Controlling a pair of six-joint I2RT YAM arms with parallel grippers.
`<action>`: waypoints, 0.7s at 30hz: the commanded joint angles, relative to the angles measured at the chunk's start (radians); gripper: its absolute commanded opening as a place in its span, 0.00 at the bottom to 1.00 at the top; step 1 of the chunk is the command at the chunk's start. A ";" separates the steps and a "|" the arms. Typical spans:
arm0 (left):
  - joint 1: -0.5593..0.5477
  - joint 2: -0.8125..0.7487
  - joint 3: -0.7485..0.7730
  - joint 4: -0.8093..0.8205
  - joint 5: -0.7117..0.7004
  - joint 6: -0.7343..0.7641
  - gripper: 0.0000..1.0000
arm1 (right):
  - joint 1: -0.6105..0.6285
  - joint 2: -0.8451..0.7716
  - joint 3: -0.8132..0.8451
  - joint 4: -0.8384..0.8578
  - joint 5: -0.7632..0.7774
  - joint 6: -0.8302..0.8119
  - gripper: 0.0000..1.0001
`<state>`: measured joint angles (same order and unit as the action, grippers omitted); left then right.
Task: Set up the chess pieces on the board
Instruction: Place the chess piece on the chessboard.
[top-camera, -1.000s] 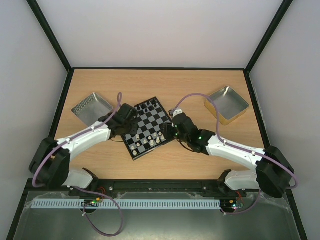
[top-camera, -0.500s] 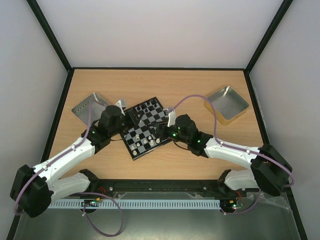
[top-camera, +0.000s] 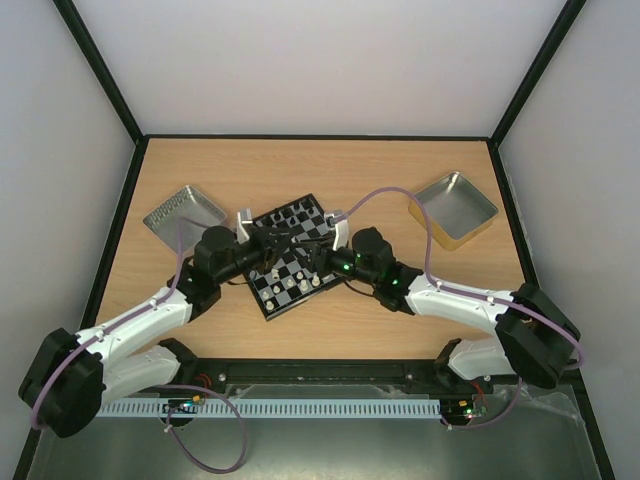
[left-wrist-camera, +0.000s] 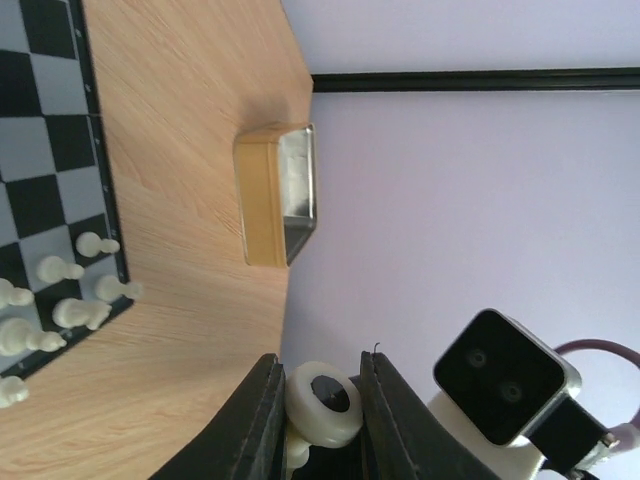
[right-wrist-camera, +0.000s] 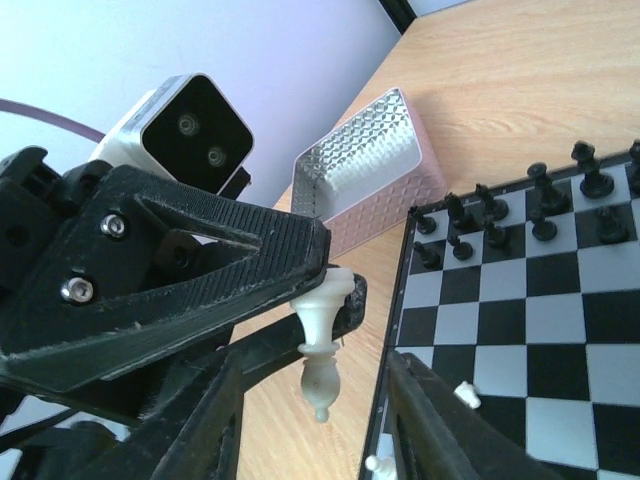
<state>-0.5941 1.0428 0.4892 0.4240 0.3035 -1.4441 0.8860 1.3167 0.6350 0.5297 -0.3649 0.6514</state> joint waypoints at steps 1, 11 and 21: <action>0.008 -0.014 -0.026 0.123 0.047 -0.096 0.19 | 0.007 0.009 0.002 0.046 -0.002 -0.013 0.35; 0.008 -0.040 -0.033 0.137 0.080 -0.106 0.20 | 0.007 0.007 0.025 0.036 -0.032 -0.012 0.03; 0.068 -0.052 0.115 -0.247 0.189 0.355 0.61 | 0.006 -0.065 0.076 -0.215 -0.038 -0.166 0.02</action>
<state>-0.5587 1.0046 0.4892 0.4107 0.4232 -1.3884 0.8898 1.2976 0.6529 0.4603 -0.3878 0.6056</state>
